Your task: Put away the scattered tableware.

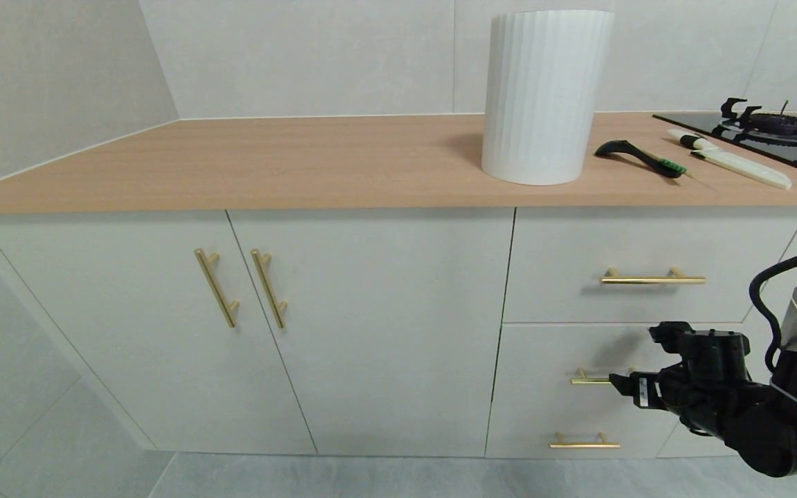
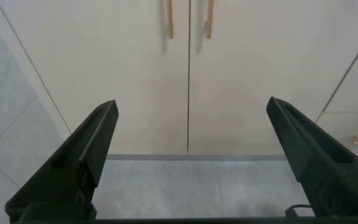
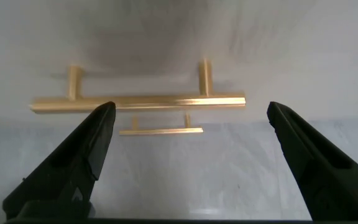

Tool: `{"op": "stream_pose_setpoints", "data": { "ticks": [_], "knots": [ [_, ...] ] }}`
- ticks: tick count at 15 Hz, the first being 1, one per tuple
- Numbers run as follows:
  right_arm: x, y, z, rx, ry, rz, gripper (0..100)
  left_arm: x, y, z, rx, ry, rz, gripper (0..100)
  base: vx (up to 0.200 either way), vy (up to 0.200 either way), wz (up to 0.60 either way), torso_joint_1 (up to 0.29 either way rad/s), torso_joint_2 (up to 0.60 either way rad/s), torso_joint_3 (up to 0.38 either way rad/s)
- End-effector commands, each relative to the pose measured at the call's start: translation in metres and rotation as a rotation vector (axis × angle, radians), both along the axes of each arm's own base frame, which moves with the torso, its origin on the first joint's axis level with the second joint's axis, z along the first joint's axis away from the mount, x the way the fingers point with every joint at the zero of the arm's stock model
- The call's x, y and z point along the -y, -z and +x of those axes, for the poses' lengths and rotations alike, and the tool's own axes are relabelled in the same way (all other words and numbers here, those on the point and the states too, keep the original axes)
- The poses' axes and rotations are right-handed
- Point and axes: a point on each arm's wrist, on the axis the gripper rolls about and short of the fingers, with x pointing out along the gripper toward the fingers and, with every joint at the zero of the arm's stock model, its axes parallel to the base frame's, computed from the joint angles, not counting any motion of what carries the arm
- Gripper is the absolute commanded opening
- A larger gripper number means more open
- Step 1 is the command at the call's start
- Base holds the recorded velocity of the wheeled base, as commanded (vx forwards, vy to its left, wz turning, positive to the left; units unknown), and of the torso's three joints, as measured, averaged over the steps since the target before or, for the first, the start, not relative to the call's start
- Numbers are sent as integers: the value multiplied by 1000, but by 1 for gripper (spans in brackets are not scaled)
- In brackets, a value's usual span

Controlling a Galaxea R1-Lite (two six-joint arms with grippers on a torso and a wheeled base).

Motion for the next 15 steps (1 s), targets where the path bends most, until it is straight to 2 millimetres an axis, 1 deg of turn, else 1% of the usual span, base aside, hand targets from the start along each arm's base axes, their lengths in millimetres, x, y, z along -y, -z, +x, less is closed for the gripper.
{"op": "stream_pose_setpoints", "data": {
  "ticks": [1, 3, 4, 5, 7, 10, 15],
  "knots": [
    [0, -1, 1, 3, -3, -1, 100, 0, 0, 0, -1, 1, 0, 100, 0, 0, 0, 0, 0, 0],
    [-1, 11, 9, -7, 5, -3, 100, 0, 0, 0, -1, 1, 0, 100, 0, 0, 0, 0, 0, 0],
    [-1, 12, 9, -8, 7, -4, 100, 0, 0, 0, -1, -1, 0, 100, 0, 0, 0, 0, 0, 0],
    [-1, 20, 12, -4, 7, -4, 100, 0, 0, 0, -1, -1, 1, 100, 0, 0, 0, 0, 0, 0],
    [-1, 24, 15, 27, 7, -2, 100, 0, 0, 0, -1, -1, 0, 100, 0, 0, 0, 0, 0, 0],
    [-2, 26, 16, 22, 4, -3, 100, 0, 0, 0, -1, -1, 0, 100, 0, 0, 0, 0, 0, 0],
    [-1, 32, 9, -16, -17, -27, 100, 0, 0, 0, -1, 1, 0, 100, 0, 0, 0, 0, 0, 0]
  ]
}}
